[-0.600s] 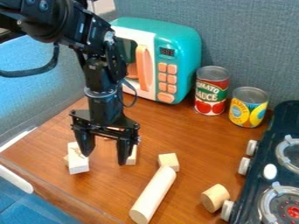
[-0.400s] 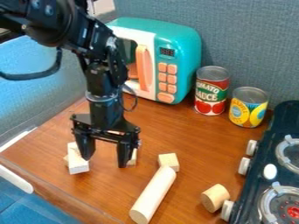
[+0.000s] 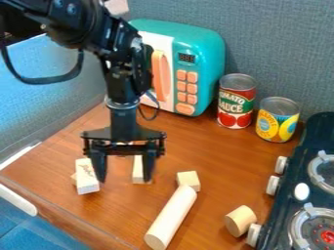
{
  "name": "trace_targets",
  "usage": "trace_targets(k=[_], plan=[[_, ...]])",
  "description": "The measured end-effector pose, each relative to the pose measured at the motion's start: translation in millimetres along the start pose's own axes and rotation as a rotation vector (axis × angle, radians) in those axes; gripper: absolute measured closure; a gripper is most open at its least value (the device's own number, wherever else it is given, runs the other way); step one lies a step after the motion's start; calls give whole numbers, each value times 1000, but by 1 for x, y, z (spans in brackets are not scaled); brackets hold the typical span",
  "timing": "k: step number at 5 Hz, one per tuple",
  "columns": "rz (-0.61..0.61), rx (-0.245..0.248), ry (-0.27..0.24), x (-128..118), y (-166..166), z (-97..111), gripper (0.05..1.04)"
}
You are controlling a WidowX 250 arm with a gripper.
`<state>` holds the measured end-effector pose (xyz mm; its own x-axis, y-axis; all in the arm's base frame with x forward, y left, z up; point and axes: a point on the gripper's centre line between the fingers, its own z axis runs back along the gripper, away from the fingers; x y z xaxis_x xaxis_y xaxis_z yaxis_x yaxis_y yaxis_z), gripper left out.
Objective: Pick rectangle from table and place on top of same piece
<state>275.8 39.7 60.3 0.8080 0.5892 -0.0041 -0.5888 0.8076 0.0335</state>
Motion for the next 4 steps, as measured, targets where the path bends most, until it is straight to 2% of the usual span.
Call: trace_targets(k=[1, 2, 3, 4], plan=[[22, -54, 39, 12, -5, -6, 83], [-63, -52, 54, 33, -11, -15, 83], [-176, -26, 23, 58, -17, -25, 83], [-152, -5, 7, 68, -18, -31, 83]])
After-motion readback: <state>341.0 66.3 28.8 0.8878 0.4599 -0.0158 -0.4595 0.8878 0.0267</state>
